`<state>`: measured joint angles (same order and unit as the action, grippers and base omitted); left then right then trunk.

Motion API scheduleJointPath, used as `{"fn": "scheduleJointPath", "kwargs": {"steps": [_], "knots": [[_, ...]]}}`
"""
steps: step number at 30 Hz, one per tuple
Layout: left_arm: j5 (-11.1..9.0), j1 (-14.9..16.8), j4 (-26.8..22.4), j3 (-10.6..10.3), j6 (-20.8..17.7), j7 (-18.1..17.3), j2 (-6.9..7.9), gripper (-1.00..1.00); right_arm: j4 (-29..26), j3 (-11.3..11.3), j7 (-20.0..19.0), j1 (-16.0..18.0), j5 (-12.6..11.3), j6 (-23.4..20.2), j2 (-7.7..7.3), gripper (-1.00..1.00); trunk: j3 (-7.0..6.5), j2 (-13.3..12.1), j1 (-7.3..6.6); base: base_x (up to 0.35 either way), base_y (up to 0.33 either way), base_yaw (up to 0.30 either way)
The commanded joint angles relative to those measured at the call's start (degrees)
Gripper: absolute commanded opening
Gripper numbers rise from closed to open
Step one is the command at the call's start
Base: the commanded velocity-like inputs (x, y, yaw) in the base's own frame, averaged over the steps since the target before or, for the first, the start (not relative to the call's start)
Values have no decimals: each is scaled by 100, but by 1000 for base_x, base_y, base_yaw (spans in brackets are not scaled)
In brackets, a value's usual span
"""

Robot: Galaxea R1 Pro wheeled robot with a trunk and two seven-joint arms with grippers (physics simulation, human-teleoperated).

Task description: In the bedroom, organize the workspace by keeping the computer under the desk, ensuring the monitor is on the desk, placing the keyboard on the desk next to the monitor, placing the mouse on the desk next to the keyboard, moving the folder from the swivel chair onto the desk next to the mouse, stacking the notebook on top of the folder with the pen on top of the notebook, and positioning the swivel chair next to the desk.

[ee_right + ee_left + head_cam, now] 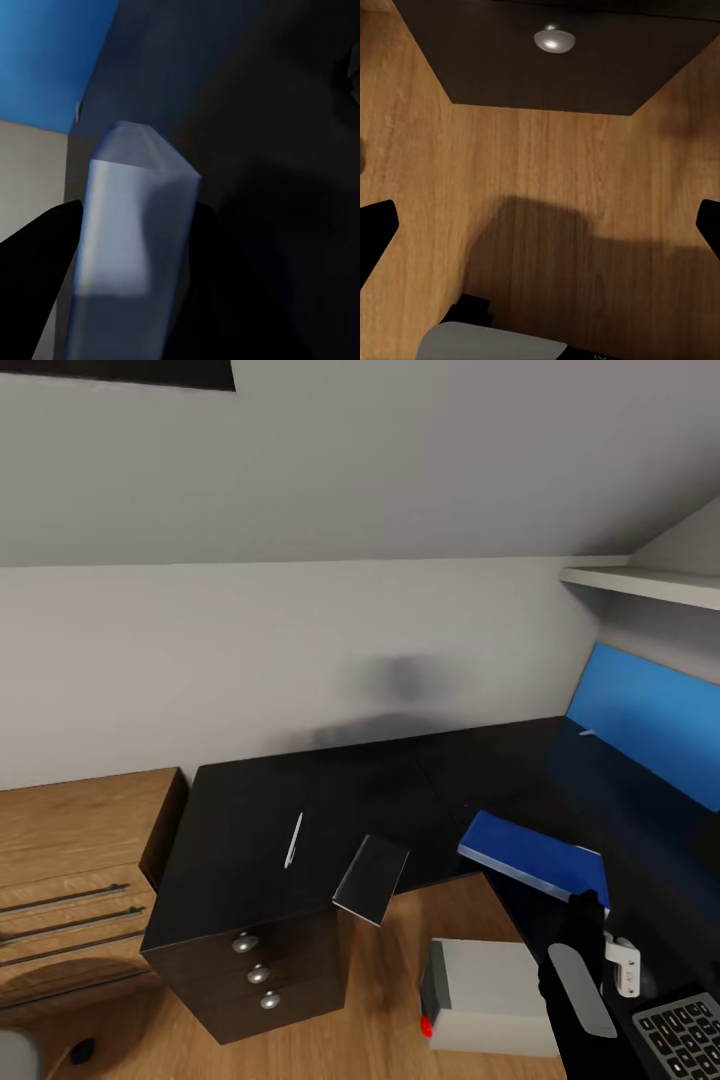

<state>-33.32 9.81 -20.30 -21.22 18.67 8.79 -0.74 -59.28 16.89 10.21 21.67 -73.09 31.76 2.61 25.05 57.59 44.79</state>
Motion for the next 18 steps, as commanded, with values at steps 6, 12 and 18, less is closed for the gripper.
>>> {"fn": "scheduleJointPath", "kwargs": {"steps": [6,12,18], "knots": [[-13,4,-1,-26,28,5,9,100,-10,7,16,3,-8,14,3,-100,6,4,0,0,-1,0],[-8,4,-1,-31,31,9,6,100,-12,7,16,3,-4,14,0,-100,6,4,0,56,-87,0],[-14,4,0,-31,26,10,4,100,-5,7,16,3,-5,14,-48,-100,6,4,0,17,-13,0]]}}
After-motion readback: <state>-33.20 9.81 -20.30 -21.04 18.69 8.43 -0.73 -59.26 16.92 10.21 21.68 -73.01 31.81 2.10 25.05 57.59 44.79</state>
